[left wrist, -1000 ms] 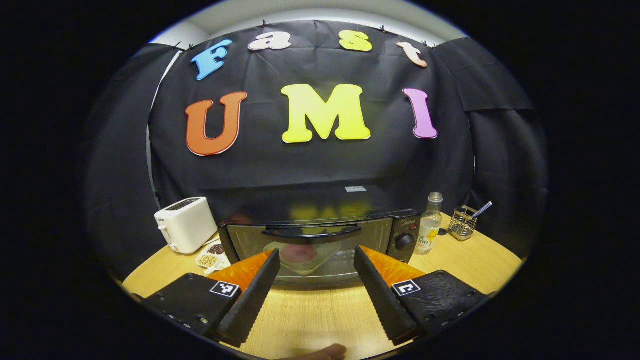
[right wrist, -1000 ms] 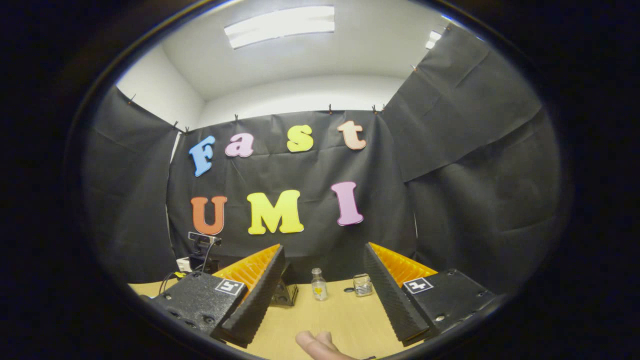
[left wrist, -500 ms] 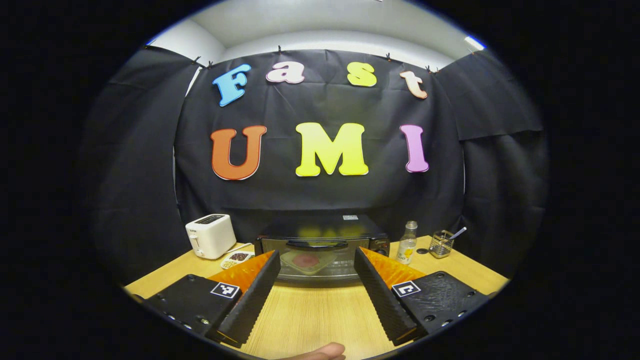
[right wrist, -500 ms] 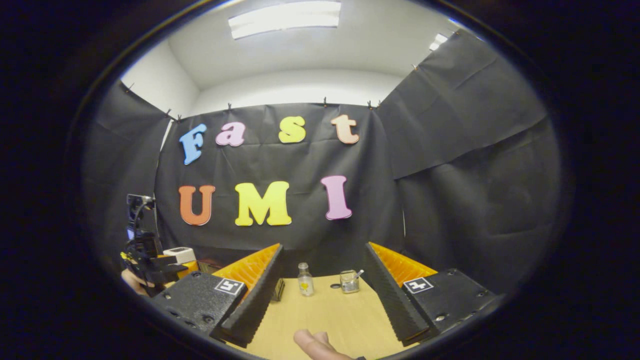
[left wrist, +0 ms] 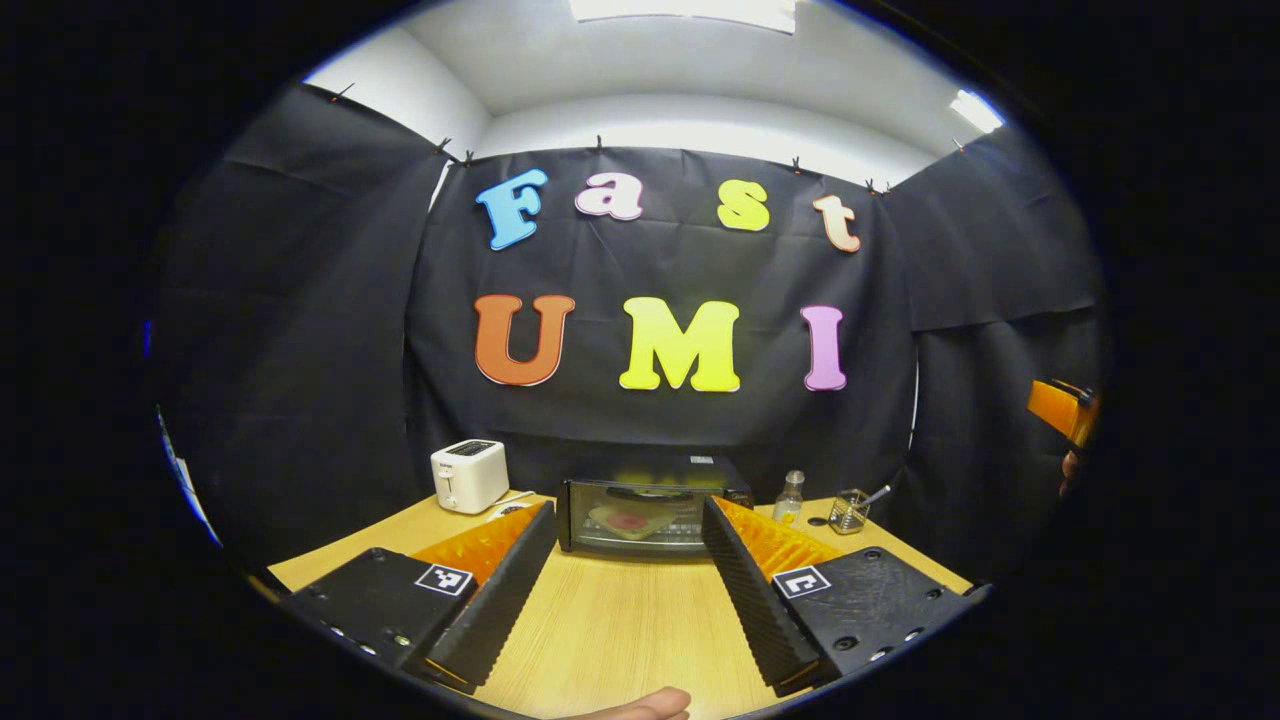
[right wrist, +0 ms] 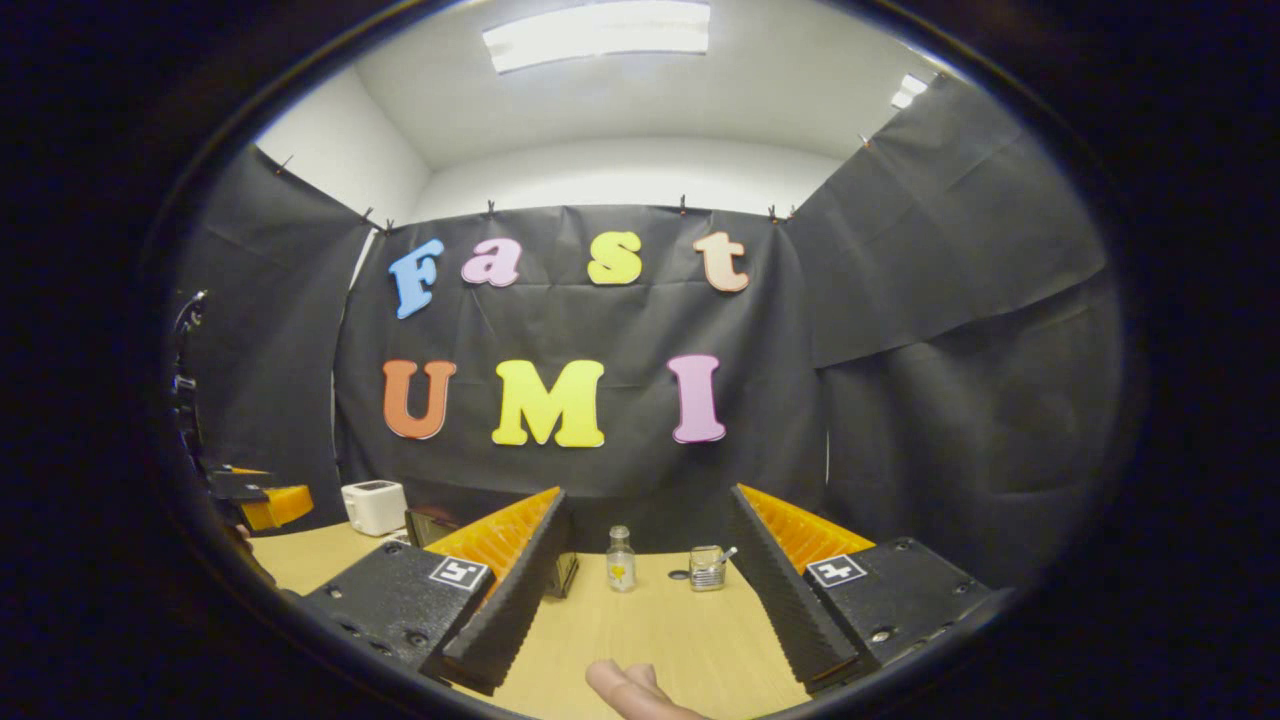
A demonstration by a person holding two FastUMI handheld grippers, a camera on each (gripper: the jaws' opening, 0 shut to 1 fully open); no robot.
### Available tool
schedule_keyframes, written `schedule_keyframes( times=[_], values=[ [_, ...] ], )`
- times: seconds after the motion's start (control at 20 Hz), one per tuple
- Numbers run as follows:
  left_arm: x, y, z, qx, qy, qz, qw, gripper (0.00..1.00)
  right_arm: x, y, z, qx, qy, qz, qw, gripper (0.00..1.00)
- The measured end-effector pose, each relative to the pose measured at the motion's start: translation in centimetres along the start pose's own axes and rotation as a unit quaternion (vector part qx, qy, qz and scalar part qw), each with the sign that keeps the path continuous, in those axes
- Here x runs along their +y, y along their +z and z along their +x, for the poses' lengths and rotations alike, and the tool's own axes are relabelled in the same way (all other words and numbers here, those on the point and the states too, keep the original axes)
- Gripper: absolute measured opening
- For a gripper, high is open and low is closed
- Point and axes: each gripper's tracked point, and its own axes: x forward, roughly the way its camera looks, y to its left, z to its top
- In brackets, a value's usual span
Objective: Open the electric oven with the left hand, put the food in, and close the electric oven.
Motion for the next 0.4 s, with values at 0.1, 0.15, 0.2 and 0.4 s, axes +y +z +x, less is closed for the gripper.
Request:
schedule_keyframes(
  times=[0.1, 0.15, 0.2, 0.4],
  values=[
    [-0.2, 0.6, -0.2, -0.004, -0.002, 0.001, 1.000, 0.93, 0.1, -0.3, 0.0, 0.002, -0.001, 0.004, 1.000, 0.96],
    [-0.3, 0.8, -0.5, -0.006, -0.002, 0.000, 1.000, 0.93, 0.1, -0.5, -0.1, 0.004, -0.002, 0.005, 1.000, 0.96],
    [-0.2, 1.2, -0.6, -0.011, -0.002, 0.006, 1.000, 0.93, 0.1, -0.7, -0.1, 0.008, -0.003, 0.005, 1.000, 0.96],
    [-0.8, 1.8, -1.3, -0.015, -0.010, 0.012, 1.000, 0.93, 0.5, 0.2, -0.1, -0.001, -0.001, -0.007, 1.000, 1.00]
  ],
)
